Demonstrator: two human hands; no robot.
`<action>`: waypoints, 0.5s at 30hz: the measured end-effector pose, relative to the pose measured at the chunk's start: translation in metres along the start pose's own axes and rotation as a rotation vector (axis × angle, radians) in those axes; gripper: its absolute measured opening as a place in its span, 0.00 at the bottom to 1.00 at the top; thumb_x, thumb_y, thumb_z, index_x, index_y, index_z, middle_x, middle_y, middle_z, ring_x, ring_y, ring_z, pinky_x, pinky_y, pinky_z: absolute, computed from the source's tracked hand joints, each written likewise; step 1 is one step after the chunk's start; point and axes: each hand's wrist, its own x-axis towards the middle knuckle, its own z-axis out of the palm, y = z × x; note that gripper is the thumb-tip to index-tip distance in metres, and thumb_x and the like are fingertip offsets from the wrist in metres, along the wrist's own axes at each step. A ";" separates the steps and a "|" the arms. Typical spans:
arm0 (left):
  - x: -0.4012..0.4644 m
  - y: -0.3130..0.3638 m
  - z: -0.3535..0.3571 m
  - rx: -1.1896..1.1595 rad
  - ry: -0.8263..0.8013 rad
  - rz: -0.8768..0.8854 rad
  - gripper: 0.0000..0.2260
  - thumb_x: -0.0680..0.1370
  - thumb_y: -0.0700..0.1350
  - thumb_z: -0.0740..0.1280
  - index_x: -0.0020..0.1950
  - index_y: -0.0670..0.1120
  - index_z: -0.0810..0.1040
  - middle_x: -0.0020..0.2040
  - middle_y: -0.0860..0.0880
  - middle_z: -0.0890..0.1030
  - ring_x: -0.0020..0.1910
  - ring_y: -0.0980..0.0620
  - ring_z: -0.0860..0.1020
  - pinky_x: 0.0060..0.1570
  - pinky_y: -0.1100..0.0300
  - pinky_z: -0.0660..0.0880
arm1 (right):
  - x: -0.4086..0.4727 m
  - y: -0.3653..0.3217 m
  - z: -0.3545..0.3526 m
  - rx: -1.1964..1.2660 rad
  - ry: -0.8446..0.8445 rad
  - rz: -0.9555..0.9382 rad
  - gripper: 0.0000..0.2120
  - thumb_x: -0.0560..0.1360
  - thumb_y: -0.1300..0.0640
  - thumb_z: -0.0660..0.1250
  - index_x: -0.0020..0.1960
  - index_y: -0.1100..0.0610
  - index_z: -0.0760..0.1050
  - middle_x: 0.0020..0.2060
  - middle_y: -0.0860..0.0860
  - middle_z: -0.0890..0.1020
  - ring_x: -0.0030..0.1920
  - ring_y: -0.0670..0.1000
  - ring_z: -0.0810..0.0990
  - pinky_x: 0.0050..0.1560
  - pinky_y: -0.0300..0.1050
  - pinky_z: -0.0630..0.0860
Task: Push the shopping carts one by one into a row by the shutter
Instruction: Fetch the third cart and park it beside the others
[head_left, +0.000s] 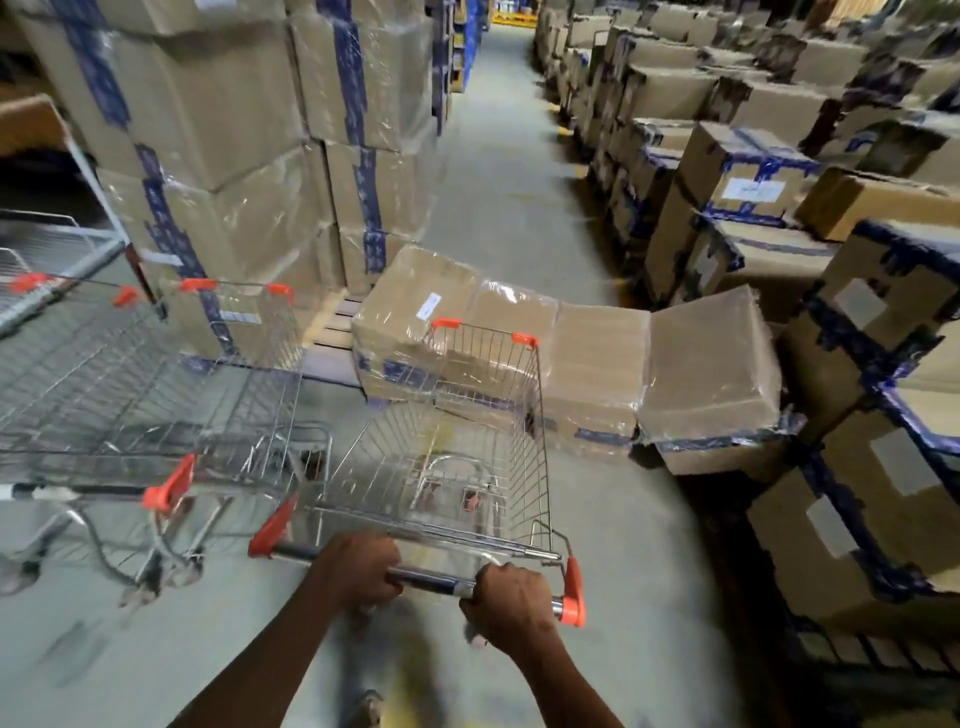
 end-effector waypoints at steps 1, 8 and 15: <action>-0.008 0.008 0.004 -0.024 0.038 -0.021 0.21 0.66 0.63 0.65 0.49 0.50 0.82 0.48 0.50 0.84 0.50 0.47 0.83 0.47 0.56 0.77 | -0.006 0.005 0.004 -0.008 0.022 -0.013 0.19 0.78 0.40 0.60 0.52 0.53 0.80 0.48 0.54 0.85 0.48 0.59 0.85 0.47 0.50 0.76; -0.062 0.078 0.012 -0.040 0.073 -0.137 0.19 0.68 0.62 0.64 0.49 0.50 0.82 0.47 0.49 0.84 0.50 0.47 0.83 0.47 0.55 0.77 | -0.052 0.043 0.028 -0.024 0.195 -0.131 0.20 0.65 0.37 0.61 0.26 0.52 0.73 0.20 0.51 0.73 0.18 0.53 0.73 0.22 0.42 0.61; -0.122 0.152 0.026 -0.133 0.103 -0.259 0.16 0.68 0.59 0.66 0.47 0.50 0.82 0.45 0.48 0.85 0.47 0.47 0.83 0.46 0.55 0.76 | -0.109 0.078 0.049 -0.025 0.235 -0.203 0.19 0.65 0.39 0.63 0.25 0.52 0.72 0.19 0.52 0.72 0.17 0.54 0.72 0.20 0.43 0.66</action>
